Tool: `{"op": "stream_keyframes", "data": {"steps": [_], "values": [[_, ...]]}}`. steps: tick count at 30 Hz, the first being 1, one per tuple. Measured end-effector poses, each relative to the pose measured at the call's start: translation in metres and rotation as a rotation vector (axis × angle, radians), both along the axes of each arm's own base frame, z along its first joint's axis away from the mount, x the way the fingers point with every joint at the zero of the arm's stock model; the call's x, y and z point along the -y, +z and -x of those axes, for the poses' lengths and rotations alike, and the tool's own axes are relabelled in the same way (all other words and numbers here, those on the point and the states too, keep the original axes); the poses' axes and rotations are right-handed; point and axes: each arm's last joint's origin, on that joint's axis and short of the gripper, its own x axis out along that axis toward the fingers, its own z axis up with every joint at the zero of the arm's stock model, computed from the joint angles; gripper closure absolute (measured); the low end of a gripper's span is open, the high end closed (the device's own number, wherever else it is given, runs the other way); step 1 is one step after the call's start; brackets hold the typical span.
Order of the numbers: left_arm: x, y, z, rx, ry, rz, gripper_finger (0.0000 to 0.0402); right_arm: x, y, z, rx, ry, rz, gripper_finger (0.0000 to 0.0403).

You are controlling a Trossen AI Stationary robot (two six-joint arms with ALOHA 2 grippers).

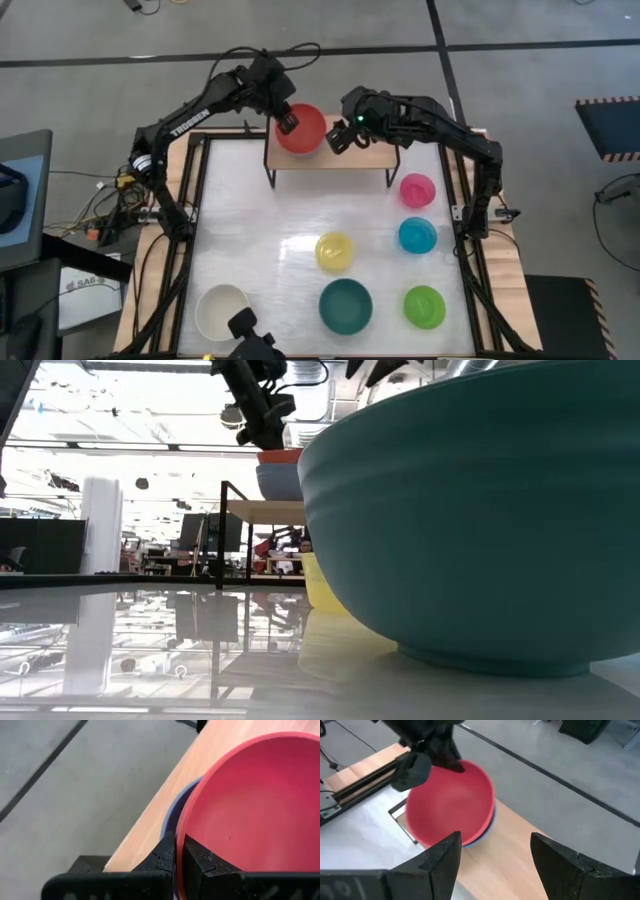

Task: Place and stack bowls onto a shelf
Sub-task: Stack the orange bowl on top of the blue bowl on the shelf

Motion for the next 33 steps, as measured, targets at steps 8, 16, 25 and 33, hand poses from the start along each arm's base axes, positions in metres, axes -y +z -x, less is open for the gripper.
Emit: {"op": "stream_keyframes", "data": {"steps": [8,16,25,33], "values": [[-0.01,-0.001,0.007,0.036,0.075,0.042,0.0373,-0.002,0.015,0.021,0.014,0.012,0.01,0.0138],[-0.019,-0.004,0.019,0.144,0.057,0.244,0.0281,-0.004,0.028,0.042,0.048,0.028,-0.01,0.0138],[-0.02,0.026,0.029,0.271,0.144,0.059,0.0239,-0.013,0.028,0.04,0.057,0.076,-0.041,0.0138],[-0.03,0.003,0.015,0.189,0.141,0.087,0.0267,-0.022,0.026,0.036,0.065,0.082,-0.049,0.0138]]}}
